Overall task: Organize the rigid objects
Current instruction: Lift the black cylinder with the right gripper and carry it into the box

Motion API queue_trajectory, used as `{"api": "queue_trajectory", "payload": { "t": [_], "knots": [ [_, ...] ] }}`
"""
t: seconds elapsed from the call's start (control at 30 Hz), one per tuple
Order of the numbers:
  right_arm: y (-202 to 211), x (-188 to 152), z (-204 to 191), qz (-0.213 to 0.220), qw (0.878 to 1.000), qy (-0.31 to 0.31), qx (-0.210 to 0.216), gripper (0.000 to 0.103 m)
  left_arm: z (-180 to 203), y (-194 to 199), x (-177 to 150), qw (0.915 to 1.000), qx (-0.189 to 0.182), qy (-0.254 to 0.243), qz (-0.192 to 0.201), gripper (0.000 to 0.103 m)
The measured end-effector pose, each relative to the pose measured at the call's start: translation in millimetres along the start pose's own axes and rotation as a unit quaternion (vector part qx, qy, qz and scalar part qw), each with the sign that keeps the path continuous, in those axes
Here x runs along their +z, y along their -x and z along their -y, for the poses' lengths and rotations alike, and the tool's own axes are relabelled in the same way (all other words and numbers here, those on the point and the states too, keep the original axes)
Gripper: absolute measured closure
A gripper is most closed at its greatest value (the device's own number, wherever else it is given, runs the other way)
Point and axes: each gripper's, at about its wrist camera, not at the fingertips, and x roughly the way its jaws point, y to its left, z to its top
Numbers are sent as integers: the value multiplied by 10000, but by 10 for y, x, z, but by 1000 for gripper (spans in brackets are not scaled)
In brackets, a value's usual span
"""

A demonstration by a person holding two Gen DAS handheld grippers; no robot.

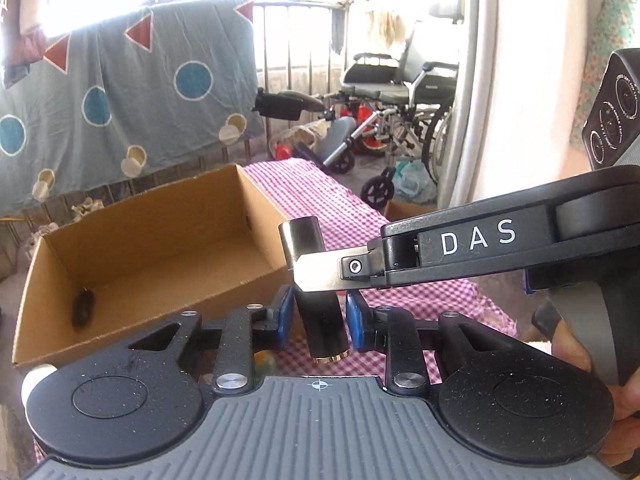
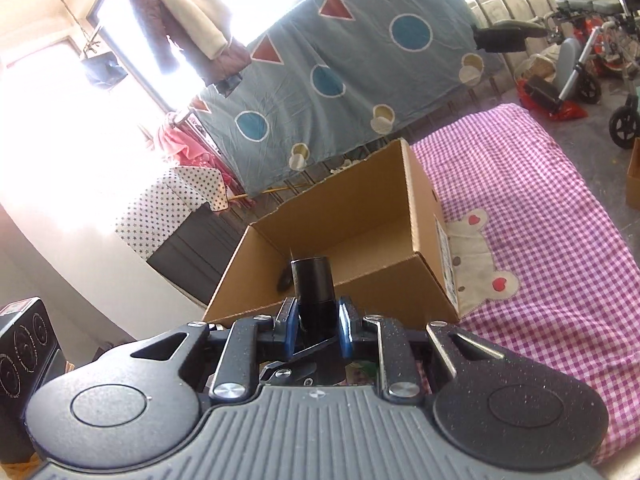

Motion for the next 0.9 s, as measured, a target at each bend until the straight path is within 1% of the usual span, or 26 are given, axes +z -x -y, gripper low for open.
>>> {"api": "queue_trajectory", "payload": {
  "t": [0.13,0.2,0.27,0.4,0.5,0.6,0.67,0.73,0.77,0.8,0.9],
  "knots": [
    [-252,263,-393,21,9984,442,347,80,-318,154,217,9989,376,199,180,76],
    [-474,393,-547,-94,9970,592,494,80,-527,153,335,9976,544,412,125,76],
    [-731,520,-638,-305,9955,626,640,80,-741,104,400,9957,680,631,1,76],
    [-1467,749,-692,-1131,9894,395,824,80,-1165,-175,424,9892,846,1105,-463,76],
    [-2005,804,-671,-1738,9818,214,730,80,-1441,-417,317,9826,930,1338,-893,76],
    [-2470,774,-610,-2288,9714,4,638,80,-1654,-688,212,9743,1030,1492,-1334,76],
    [-2709,749,-561,-2572,9648,-107,539,80,-1748,-827,145,9684,1046,1599,-1603,76],
    [-2925,708,-498,-2821,9579,-258,464,81,-1822,-926,96,9649,1038,1653,-1758,76],
    [-3042,693,-463,-2952,9540,-329,417,81,-1888,-960,83,9618,1031,1731,-1854,75],
    [-3117,670,-437,-3036,9513,-380,380,81,-1904,-976,77,9606,1098,1708,-1898,74],
    [-3316,643,-398,-3183,9465,-442,289,81,-1901,-929,75,9638,1074,1586,-1854,72]
  ]
}}
